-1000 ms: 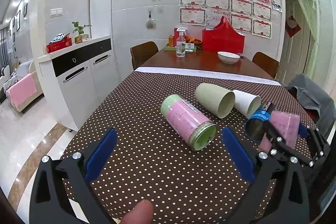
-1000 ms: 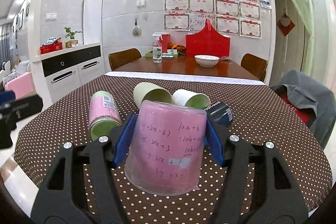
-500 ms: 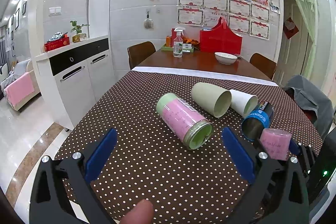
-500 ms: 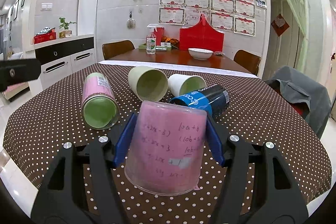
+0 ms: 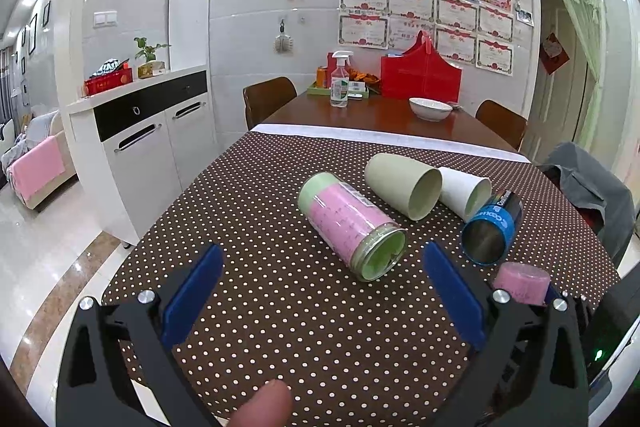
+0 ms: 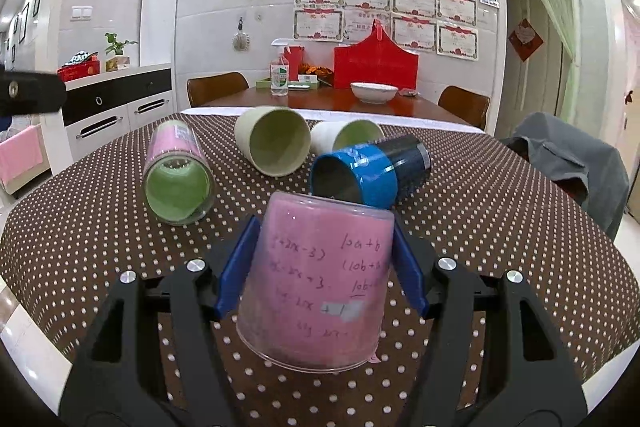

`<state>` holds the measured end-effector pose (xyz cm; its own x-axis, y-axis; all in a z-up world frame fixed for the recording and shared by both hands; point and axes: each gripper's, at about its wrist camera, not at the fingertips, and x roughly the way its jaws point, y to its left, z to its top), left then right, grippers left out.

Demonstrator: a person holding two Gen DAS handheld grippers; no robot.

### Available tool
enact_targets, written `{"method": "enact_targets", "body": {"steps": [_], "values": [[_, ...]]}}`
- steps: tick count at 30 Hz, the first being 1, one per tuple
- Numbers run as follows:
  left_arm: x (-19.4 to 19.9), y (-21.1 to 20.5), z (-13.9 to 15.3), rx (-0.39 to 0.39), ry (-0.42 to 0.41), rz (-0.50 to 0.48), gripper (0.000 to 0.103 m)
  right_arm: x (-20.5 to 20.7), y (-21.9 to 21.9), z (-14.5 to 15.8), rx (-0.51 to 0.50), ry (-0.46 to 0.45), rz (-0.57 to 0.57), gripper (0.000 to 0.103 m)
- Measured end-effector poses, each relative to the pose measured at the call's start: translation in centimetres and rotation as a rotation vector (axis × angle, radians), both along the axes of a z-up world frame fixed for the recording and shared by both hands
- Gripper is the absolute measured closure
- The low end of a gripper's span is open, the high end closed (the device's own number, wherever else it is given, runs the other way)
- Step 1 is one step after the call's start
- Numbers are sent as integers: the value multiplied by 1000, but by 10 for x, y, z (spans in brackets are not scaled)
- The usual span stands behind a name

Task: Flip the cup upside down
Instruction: 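Lift and rotate the pink cup with the right tool, rim down onto table, then open the right tool and pull it back from the cup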

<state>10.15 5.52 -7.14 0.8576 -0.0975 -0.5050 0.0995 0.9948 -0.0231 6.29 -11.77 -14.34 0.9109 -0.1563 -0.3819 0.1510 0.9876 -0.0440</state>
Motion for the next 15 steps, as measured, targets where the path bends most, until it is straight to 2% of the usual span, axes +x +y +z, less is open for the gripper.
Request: {"method": "enact_targets", "body": {"steps": [3, 5, 8, 11, 15], "values": [[-1, 0, -1, 2, 1, -2, 4, -3, 4, -3, -10, 5, 21, 37], [-2, -1, -1, 1, 0, -4, 4, -5, 3, -5, 1, 8, 34, 23], [-2, -1, 0, 2, -3, -4, 4, -10, 3, -2, 4, -13, 37, 12], [-2, -1, 0, 1, -3, -4, 4, -11, 5, 2, 6, -12, 51, 6], [-3, -4, 2, 2, -5, -10, 4, -8, 6, 4, 10, 12, 68, 6]]}}
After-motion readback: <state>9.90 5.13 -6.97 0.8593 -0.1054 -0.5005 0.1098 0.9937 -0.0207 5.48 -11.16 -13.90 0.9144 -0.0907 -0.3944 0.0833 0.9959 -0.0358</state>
